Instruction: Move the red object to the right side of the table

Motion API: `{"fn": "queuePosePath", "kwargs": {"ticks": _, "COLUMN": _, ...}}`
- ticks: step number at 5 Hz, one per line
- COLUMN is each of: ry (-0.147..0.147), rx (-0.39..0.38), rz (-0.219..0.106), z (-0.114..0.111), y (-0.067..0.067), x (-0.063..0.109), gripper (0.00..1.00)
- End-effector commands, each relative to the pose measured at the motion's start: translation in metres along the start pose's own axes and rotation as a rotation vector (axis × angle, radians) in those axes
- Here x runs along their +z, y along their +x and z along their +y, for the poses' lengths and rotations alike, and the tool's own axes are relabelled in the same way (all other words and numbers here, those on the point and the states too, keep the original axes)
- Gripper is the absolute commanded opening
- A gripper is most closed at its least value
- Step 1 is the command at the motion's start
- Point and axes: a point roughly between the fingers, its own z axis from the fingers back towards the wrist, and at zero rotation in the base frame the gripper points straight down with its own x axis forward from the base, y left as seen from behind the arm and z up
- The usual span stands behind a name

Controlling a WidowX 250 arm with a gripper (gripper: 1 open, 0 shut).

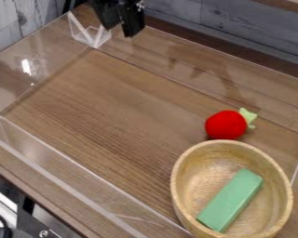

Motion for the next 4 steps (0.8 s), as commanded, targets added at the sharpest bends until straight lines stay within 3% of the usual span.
{"fn": "queuePosePath", "kwargs": {"ticks": 1, "ry": 0.032, "rx": -0.007, "rz": -0.051, "z": 0.007, "y": 0.012, "x": 0.011, "gripper": 1.00}}
{"fn": "queuePosePath", "kwargs": {"ticks": 2, "ry": 0.031, "rx": -0.009, "rz": -0.063, "z": 0.016, "y": 0.017, "x": 0.007, "gripper": 0.00}}
{"fn": "queuePosePath", "kwargs": {"ticks": 3, "ry": 0.022, "rx": -0.020, "rz": -0.070, "z": 0.009, "y": 0.011, "x": 0.008, "gripper": 0.00}}
{"fn": "queuePosePath", "kwargs": {"ticks": 4, "ry": 0.029, "rx": -0.018, "rz": -0.088, "z": 0.017, "y": 0.028, "x": -0.007, "gripper": 0.00}}
